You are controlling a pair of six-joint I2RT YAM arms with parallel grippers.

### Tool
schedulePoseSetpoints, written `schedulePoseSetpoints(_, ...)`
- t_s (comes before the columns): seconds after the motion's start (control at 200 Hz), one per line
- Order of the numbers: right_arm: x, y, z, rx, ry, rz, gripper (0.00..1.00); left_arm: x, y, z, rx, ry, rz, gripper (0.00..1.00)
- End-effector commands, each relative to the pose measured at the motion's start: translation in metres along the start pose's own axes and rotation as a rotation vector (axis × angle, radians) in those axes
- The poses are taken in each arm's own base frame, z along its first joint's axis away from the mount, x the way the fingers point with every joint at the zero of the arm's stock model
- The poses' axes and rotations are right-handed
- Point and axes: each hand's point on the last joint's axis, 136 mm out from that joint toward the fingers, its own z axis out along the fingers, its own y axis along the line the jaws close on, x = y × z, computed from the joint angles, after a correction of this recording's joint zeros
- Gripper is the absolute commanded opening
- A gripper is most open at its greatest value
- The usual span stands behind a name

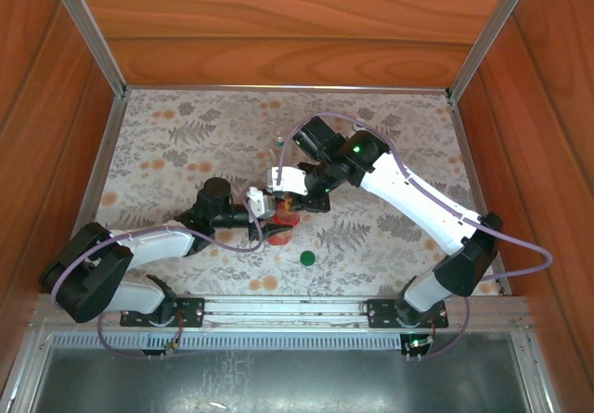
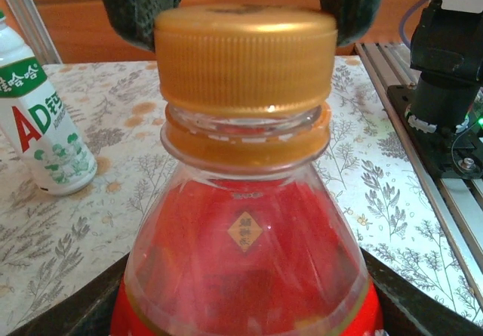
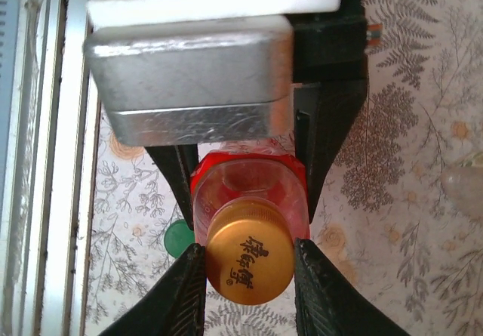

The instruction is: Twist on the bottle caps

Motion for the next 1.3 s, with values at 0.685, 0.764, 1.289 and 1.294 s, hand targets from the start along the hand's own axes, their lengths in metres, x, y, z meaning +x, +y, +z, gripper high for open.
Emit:
schedulePoseSetpoints(0.685,-0.013,-0.026,-0.015,0.257,-0.123,0.688,0.53,0.002,0.015,-0.004,-0.105,0.039,-0.027,0.6)
schedulePoseSetpoints(0.764,-0.027,-0.011,-0.03,0.179,-0.262,0.522,0.64,-0.009,0.014,-0.006,-0.092,0.01,-0.051,0.6)
schedulePoseSetpoints(1.289,-0.042,0.026,-0.111,0.017,-0.747,0.111,0.64,-0.093,-0.018,-0.006,0.191,-0.169,-0.022,0.6)
schedulePoseSetpoints(1.294,-0.042,0.026,-0.112,0.016,-0.749,0.11,0.64,-0.093,-0.018,-0.006,0.192,-0.169,-0.021,0.6)
